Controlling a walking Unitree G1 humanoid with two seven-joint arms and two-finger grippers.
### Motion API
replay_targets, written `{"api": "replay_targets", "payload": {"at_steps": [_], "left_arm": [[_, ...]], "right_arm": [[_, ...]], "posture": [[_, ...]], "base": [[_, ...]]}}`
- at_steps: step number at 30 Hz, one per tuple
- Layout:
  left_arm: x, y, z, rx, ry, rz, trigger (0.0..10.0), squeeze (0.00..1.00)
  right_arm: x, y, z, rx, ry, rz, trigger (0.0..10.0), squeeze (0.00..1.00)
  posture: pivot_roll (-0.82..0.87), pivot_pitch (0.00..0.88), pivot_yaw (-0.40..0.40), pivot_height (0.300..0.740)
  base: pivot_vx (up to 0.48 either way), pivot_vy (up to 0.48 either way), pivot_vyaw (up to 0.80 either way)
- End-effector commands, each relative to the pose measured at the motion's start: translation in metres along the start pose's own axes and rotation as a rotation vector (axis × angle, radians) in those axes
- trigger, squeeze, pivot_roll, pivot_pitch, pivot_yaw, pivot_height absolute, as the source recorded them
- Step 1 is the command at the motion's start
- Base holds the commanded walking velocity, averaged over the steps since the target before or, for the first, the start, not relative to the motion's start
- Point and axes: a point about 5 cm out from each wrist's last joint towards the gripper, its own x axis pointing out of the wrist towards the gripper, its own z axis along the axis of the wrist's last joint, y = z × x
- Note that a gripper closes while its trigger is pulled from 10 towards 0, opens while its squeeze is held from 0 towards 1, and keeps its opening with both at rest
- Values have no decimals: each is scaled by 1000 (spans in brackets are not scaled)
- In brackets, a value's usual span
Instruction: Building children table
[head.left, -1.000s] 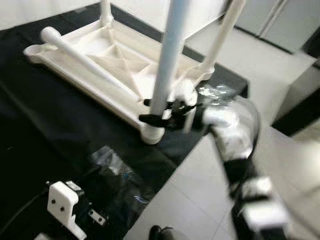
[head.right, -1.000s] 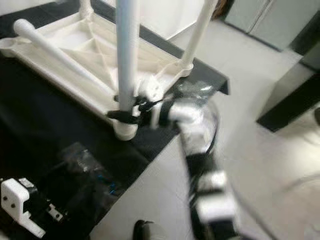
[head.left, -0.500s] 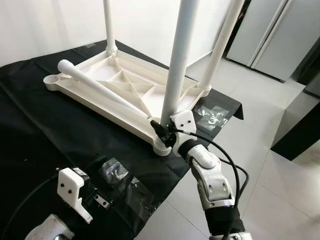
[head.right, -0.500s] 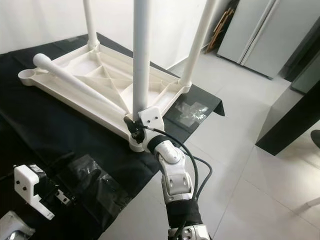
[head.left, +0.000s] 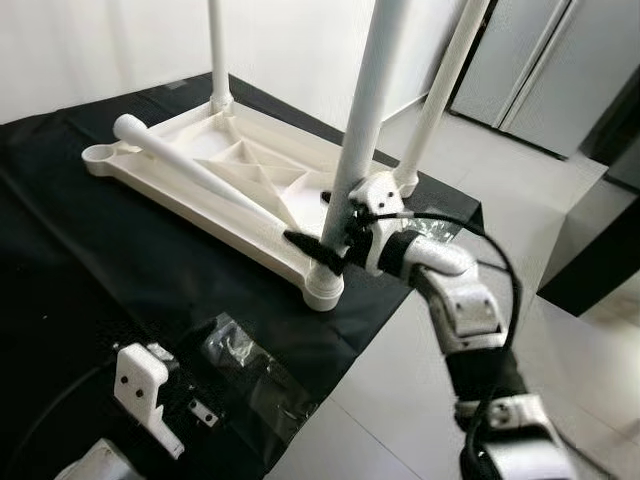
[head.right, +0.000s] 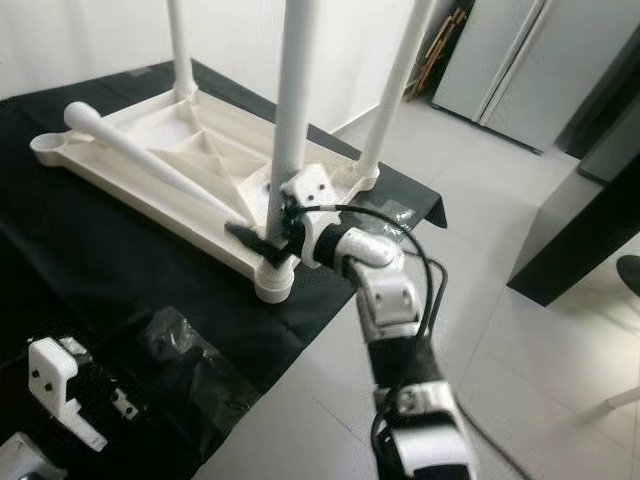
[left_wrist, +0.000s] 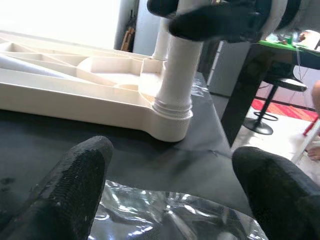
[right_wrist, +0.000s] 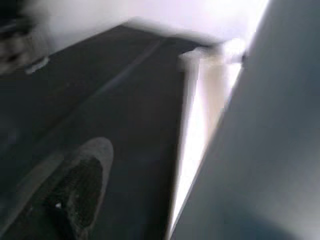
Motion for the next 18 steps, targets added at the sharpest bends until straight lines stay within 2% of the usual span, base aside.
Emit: {"api": "replay_targets", "payload": {"at_steps": [1,2,8,9,10,11,12,13,18], "left_arm": [[-2,-6,1,0,18,-21,10000,0],[-4,-8,2,2,24,-21,10000,0],[-10,-12,5,15,43,-14,10000,0],[-12,-12,6,23,52,-10,10000,0],[-12,-12,6,23,52,-10,10000,0],[-14,-12,7,30,60,-3,10000,0],[-14,-12,7,30,60,-3,10000,0],[-16,-12,7,33,66,1,10000,0],[-18,-12,8,31,73,10,10000,0]], "right_arm": [[-1,3,-1,-25,14,188,10000,0],[-2,-1,2,-38,25,244,10000,0],[-2,-13,10,-25,58,336,10000,0],[-2,-18,14,-31,76,367,7059,0],[-2,-18,14,-31,76,367,7059,0],[-3,-22,16,-35,92,388,1922,0],[-3,-22,16,-35,92,388,1922,0],[-4,-26,18,-34,101,406,0,0],[-6,-30,18,-29,120,405,0,0]], "posture": [[-20,187,-156,740],[-5,198,-155,740],[32,224,-146,740],[43,230,-143,740],[43,230,-143,740],[51,237,-141,740],[51,237,-141,740],[53,237,-141,740],[57,240,-131,740]], "base": [[0,0,0],[0,0,0],[0,0,0],[0,0,0],[0,0,0],[0,0,0],[0,0,0],[0,0,0],[0,0,0]]}}
